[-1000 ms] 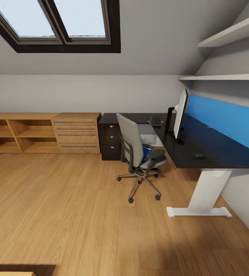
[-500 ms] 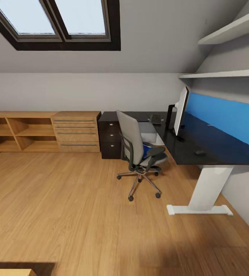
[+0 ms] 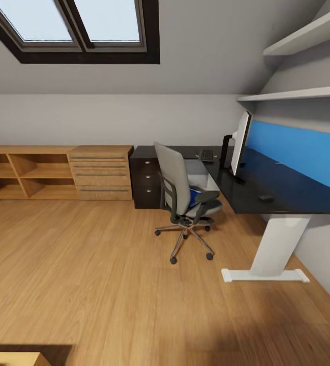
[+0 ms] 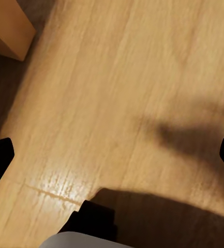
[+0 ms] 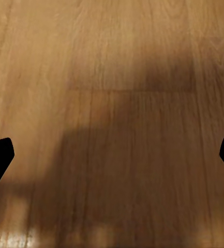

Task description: In the bedroom, organize the workspace by keeping the computer under the desk, ensuring the monitor is on the desk, placing the keyboard on the desk next to the monitor, placing the mouse on the desk next to the keyboard, moving the folder from the swivel chair onto the desk next to the mouse, stacking the notebook on top of the folder with the pen on top of the notebook, and positioning the swivel chair next to the desk.

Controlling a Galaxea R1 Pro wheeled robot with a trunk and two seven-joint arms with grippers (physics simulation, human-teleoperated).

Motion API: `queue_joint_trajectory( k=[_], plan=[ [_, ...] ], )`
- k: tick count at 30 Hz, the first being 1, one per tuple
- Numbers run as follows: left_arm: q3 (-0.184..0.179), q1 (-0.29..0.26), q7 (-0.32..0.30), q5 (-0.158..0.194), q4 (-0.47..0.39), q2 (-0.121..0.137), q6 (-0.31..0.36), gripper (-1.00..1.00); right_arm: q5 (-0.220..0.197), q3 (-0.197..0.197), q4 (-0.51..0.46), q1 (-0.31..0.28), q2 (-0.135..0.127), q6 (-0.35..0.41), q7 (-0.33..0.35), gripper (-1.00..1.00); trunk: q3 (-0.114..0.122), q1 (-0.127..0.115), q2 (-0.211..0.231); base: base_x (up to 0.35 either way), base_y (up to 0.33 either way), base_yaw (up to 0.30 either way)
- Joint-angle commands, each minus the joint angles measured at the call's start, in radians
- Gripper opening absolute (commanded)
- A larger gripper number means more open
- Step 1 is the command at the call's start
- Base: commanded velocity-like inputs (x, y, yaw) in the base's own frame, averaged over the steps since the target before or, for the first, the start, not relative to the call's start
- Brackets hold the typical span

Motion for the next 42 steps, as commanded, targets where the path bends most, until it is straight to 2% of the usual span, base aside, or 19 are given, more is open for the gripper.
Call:
queue_joint_trajectory(
  k=[1,9,36,42],
  plan=[
    [-0.008,-0.001,0.008,0.005,0.0,0.001,-0.003,1.0,0.005,0.0,0.001,-0.001,0.0,-0.002,-0.006,1.0,-0.004,0.004,-0.008,0.0,0.0,0.0],
    [-0.008,0.0,0.007,0.006,0.0,0.002,-0.002,1.0,0.005,0.001,0.001,-0.001,0.001,-0.002,-0.006,1.0,-0.029,0.034,-0.064,0.0,0.0,0.0],
    [-0.011,0.0,0.002,0.002,0.0,0.001,-0.008,1.0,0.005,0.003,0.001,-0.001,0.001,-0.002,-0.005,1.0,-0.029,0.034,-0.064,0.0,0.0,0.0],
    [-0.01,0.0,0.002,0.002,0.0,0.003,-0.006,1.0,0.003,-0.001,-0.001,-0.001,-0.001,-0.002,-0.006,1.0,-0.029,0.034,-0.064,0.178,0.0,0.0]
  ],
)
